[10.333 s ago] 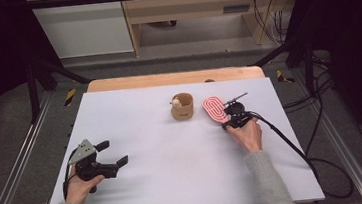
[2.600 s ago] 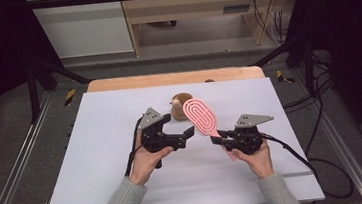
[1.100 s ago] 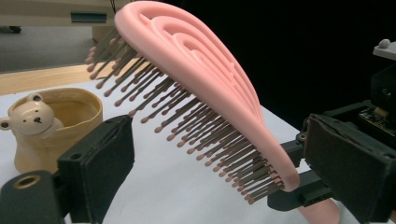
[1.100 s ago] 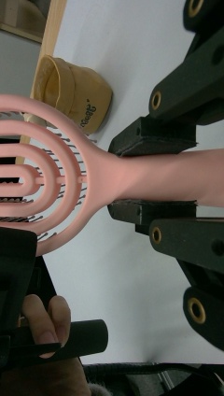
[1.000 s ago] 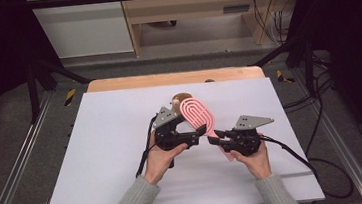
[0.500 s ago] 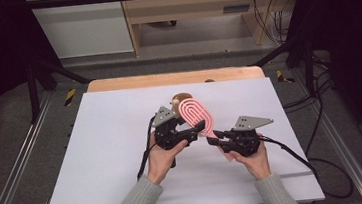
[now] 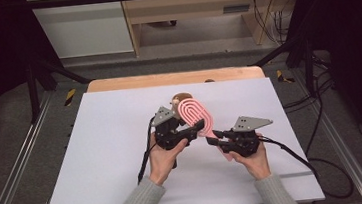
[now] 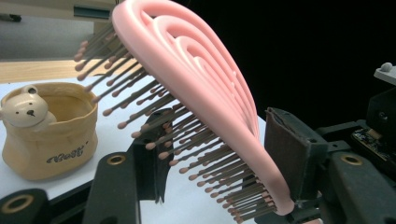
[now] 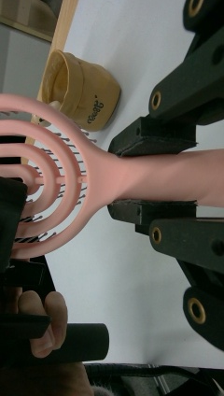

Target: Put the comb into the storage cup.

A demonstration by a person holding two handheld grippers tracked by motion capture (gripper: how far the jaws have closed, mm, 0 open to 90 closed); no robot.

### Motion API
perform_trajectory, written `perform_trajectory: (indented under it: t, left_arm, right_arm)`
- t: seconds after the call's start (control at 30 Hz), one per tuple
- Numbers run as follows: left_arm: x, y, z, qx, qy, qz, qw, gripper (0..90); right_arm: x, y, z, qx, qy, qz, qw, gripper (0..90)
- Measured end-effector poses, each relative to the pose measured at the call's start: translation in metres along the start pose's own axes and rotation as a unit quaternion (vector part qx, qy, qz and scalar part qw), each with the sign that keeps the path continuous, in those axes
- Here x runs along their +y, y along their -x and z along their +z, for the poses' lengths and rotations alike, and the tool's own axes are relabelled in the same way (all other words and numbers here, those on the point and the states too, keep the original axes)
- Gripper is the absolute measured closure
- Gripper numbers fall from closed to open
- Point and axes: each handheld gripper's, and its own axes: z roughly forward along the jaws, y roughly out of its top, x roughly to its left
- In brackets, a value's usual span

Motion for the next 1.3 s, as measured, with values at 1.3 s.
perform_trajectory:
  t: [1.3]
  left_arm:
    - [0.0002, 0.0097, -0.0022, -0.03, 0.007, -0.022, 0.9993, 62.1]
  right_arm:
    - [-0.0012, -0.0008, 0.0035, -0.007, 0.004, -0.02, 0.9998, 70.9]
